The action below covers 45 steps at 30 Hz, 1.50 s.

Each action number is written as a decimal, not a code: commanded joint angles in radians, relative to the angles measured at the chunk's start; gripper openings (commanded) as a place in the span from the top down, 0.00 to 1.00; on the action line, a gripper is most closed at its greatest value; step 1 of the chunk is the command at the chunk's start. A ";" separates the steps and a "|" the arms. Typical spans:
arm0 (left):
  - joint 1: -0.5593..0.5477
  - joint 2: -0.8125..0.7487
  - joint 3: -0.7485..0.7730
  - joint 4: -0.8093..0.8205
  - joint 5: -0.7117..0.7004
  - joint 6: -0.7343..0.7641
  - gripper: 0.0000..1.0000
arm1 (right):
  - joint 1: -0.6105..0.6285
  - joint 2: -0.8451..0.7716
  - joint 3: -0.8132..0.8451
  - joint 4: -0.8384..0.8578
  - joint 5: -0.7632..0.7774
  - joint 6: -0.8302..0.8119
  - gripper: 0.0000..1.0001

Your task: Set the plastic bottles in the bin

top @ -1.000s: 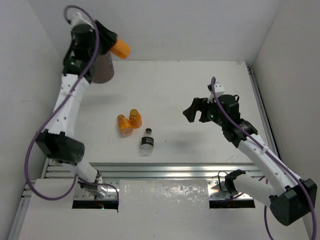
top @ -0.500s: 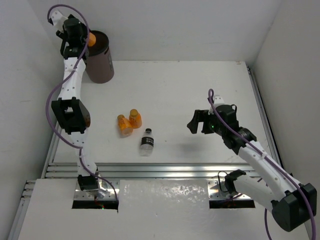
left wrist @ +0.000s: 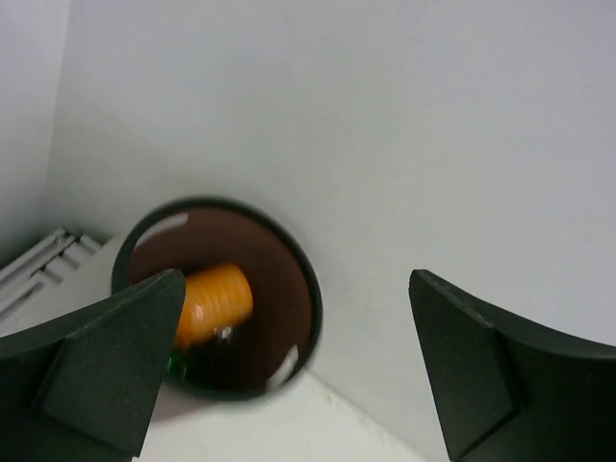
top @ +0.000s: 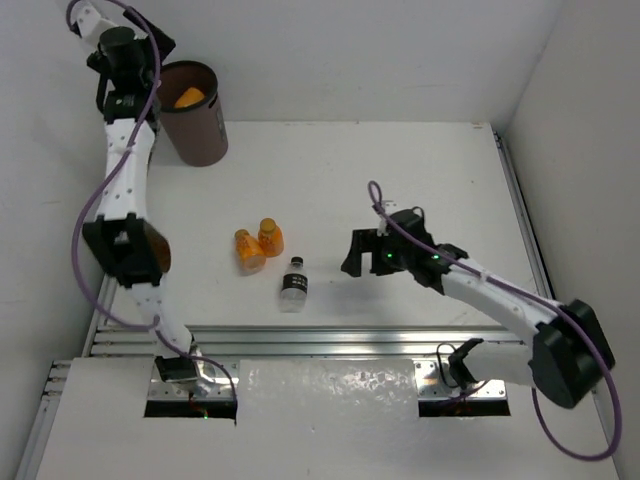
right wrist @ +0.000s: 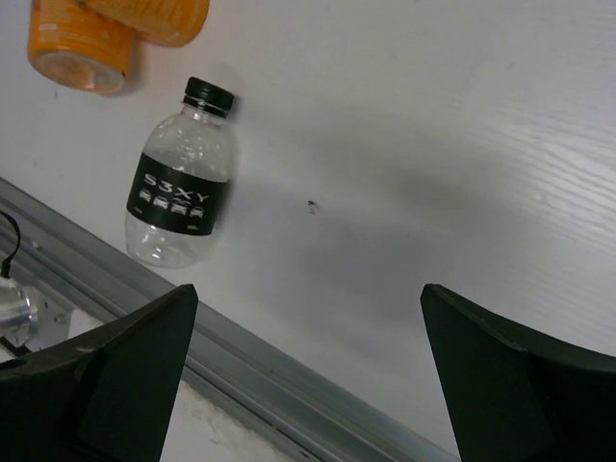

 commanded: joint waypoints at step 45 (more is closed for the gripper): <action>-0.779 -1.045 -1.354 0.184 0.720 -0.077 0.00 | 0.197 -0.340 -0.105 0.399 -0.135 -0.301 0.73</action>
